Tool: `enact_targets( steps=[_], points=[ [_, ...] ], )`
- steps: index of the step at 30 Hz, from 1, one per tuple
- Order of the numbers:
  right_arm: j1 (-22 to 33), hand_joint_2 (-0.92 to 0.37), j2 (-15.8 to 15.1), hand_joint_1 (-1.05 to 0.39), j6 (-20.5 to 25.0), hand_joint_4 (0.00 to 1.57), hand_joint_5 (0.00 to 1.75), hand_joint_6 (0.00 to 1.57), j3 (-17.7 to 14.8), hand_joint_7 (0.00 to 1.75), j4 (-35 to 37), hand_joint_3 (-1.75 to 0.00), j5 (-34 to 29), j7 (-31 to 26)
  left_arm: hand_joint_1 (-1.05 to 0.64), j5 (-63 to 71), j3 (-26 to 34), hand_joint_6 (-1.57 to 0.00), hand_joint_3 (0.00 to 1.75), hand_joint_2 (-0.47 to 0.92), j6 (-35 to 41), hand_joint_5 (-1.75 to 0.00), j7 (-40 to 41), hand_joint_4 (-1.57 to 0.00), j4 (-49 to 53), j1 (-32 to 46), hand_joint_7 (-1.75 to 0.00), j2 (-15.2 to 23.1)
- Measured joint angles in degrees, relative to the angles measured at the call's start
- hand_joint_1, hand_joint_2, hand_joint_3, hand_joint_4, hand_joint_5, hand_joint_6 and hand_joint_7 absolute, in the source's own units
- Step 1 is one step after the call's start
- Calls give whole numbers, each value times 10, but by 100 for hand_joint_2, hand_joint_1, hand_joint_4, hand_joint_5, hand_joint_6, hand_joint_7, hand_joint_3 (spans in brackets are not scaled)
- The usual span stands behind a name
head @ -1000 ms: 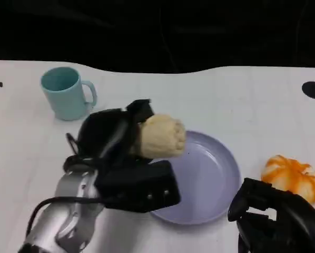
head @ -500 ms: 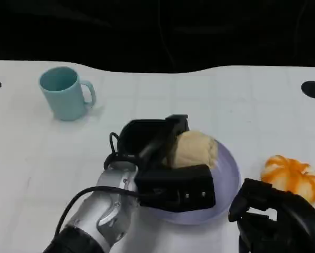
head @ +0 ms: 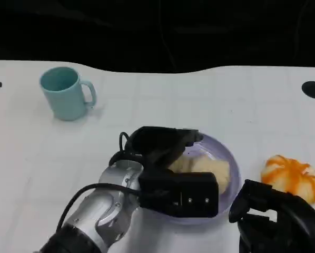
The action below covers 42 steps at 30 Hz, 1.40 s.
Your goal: Grasp the towel on the left side of the plate with the left hand and place it into the plate.
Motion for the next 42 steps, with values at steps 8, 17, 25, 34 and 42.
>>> enact_targets(
  steps=[8,17,25,34,42],
  points=[
    [-1,-69,0,-3,0,70,175,53,0,164,1,-107,0,0,-70,9,0,-21,21,92,-6,-23,-14,-23,-57,17,-1,29],
    [-2,-68,0,-4,0,70,175,53,0,164,0,-108,0,0,-52,-63,74,-41,23,92,29,-35,-115,-41,-232,99,-9,74],
    [-3,-67,0,-5,1,71,175,54,0,164,0,-108,0,0,-34,-171,166,-72,18,92,4,-75,-97,-67,-343,222,-15,72],
    [-6,-67,0,-6,2,72,175,55,1,163,0,-108,0,-1,-12,-282,235,-72,65,74,-114,-135,5,-62,-348,368,-89,22],
    [-7,-66,0,-5,3,73,175,56,3,162,0,-110,-1,-4,-10,-427,270,-82,139,45,-85,-170,7,-88,-417,465,-144,-42]
  ],
)
